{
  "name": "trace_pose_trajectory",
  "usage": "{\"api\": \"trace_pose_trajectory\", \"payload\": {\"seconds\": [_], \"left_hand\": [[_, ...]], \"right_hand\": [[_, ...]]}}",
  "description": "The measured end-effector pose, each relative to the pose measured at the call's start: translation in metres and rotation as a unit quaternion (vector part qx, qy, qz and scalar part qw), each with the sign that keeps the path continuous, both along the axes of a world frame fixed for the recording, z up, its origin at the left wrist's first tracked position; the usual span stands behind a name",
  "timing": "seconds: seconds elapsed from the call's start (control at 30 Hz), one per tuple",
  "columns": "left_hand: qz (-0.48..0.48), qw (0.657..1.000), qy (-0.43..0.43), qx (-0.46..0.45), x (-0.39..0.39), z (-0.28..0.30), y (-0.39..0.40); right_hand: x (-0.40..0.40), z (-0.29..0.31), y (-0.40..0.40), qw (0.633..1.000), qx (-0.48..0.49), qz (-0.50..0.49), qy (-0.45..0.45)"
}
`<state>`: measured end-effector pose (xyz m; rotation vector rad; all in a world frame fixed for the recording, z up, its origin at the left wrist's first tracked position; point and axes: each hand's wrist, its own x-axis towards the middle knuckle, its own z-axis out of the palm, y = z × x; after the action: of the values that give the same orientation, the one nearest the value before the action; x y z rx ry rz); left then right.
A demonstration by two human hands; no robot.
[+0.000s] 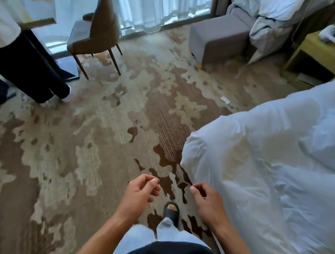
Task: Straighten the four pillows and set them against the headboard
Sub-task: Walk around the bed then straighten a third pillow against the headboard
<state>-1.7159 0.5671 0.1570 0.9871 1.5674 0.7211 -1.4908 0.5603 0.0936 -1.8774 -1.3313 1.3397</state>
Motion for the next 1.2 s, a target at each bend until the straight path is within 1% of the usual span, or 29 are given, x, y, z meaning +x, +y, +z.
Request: {"api": "trace_pose_trajectory", "payload": {"seconds": [0.17, 0.23, 0.4, 0.5, 0.57, 0.63, 0.73, 0.83, 0.97, 1.07, 1.2], "left_hand": [[0.046, 0.999, -0.005, -0.027, -0.041, -0.009, 0.123], [0.047, 0.998, -0.003, -0.036, -0.052, -0.018, 0.173], [-0.012, 0.999, -0.012, -0.049, -0.055, -0.039, 0.322], [-0.07, 0.995, -0.025, -0.059, -0.033, -0.045, 0.419], [-0.128, 0.989, -0.031, -0.067, -0.007, -0.041, 0.477], [-0.206, 0.976, -0.03, -0.069, 0.028, -0.036, 0.529], [-0.325, 0.944, -0.018, -0.06, 0.089, -0.025, 0.597], [-0.417, 0.908, -0.026, -0.045, 0.155, -0.013, 0.654], [-0.498, 0.866, -0.038, -0.032, 0.252, -0.008, 0.722], [-0.542, 0.839, -0.033, -0.023, 0.324, -0.009, 0.767], [-0.564, 0.826, -0.011, -0.024, 0.411, -0.008, 0.831]], "right_hand": [[-0.027, 0.014, 0.16, 0.999, 0.048, 0.003, -0.02], [-0.033, 0.016, 0.22, 0.998, 0.056, 0.003, -0.026], [-0.029, 0.005, 0.354, 0.996, 0.064, -0.045, -0.046], [-0.013, 0.004, 0.415, 0.992, 0.045, -0.1, -0.067], [0.002, 0.009, 0.443, 0.985, 0.025, -0.15, -0.081], [0.021, 0.015, 0.464, 0.974, 0.01, -0.209, -0.088], [0.047, 0.02, 0.483, 0.95, -0.008, -0.298, -0.093], [0.072, 0.018, 0.495, 0.917, -0.028, -0.385, -0.098], [0.114, -0.003, 0.522, 0.872, -0.051, -0.478, -0.089], [0.16, -0.019, 0.556, 0.847, -0.05, -0.524, -0.077], [0.236, -0.021, 0.613, 0.83, -0.047, -0.552, -0.062]]}}
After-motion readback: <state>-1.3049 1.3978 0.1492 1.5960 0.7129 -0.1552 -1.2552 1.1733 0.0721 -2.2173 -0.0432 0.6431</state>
